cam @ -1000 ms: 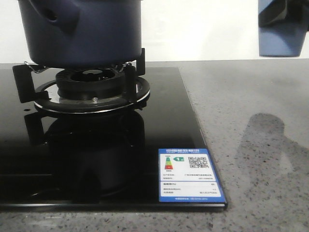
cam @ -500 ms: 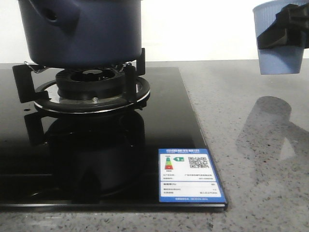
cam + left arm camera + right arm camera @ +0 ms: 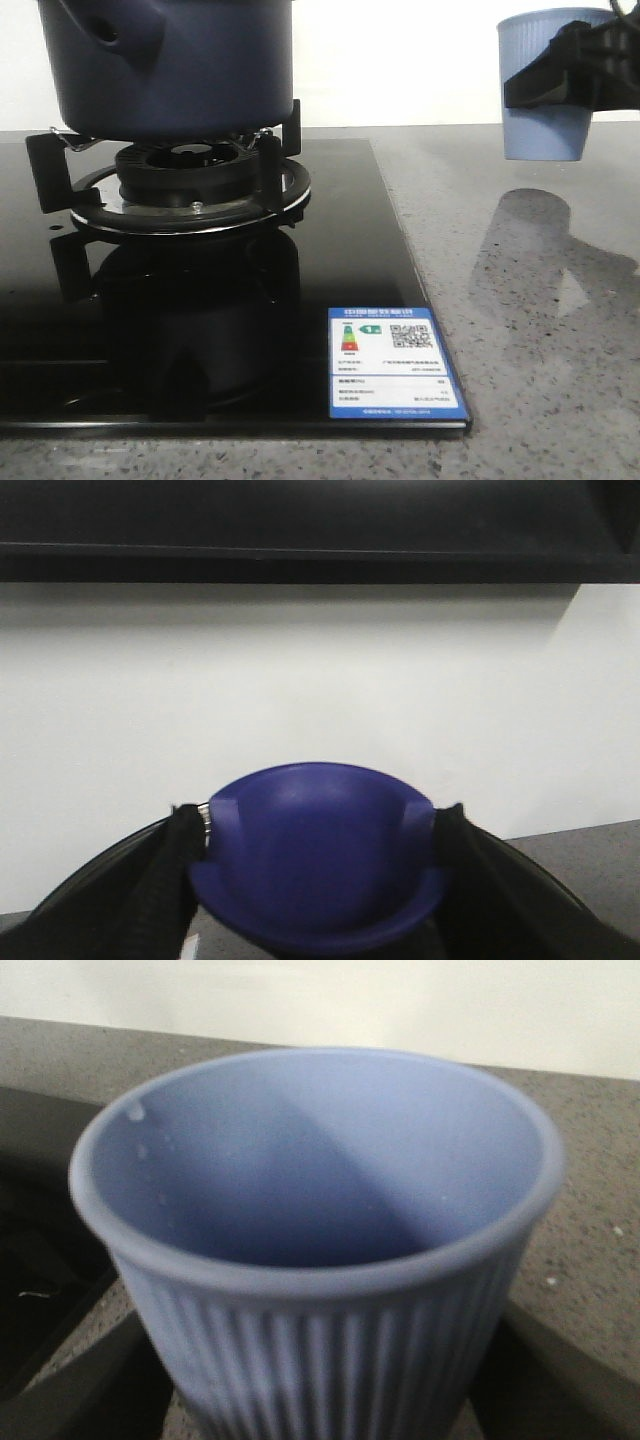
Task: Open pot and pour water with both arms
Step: 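Lower the cup onto the counter and open the right gripper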
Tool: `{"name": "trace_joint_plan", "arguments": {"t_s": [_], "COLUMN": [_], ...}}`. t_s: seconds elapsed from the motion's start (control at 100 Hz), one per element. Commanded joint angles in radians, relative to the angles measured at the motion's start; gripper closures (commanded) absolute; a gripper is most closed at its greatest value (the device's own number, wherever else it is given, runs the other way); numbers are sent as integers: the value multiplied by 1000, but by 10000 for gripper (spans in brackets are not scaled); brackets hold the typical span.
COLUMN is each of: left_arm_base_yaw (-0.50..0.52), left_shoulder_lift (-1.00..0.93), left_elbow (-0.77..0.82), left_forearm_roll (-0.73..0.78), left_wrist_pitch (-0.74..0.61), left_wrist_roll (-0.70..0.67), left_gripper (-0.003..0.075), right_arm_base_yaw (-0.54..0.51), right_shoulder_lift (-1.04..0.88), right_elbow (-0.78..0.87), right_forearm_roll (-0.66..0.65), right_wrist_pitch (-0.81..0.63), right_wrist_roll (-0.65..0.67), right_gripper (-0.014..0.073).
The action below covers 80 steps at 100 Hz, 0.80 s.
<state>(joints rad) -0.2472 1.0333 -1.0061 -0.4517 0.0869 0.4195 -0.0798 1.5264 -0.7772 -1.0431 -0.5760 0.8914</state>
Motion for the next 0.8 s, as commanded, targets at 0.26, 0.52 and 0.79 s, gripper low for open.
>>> {"name": "trace_joint_plan", "arguments": {"t_s": [0.26,0.52,0.79], "left_arm_base_yaw": [6,6,6], "left_shoulder_lift": [-26,-26,-26], "left_elbow": [-38,-38,-38], "left_forearm_roll": [-4,-4,-4], "left_wrist_pitch": [-94,-94,-94], "left_wrist_roll": [-3,-3,-3], "left_gripper": [312,312,312], "right_arm_base_yaw": [-6,-6,-6], "right_shoulder_lift": [74,87,87], "right_elbow": [-25,-25,-25], "right_forearm_roll": [137,137,137], "right_wrist_pitch": [-136,-143,-145], "right_wrist_roll": [-150,-150,-150], "right_gripper": [254,253,79]}}
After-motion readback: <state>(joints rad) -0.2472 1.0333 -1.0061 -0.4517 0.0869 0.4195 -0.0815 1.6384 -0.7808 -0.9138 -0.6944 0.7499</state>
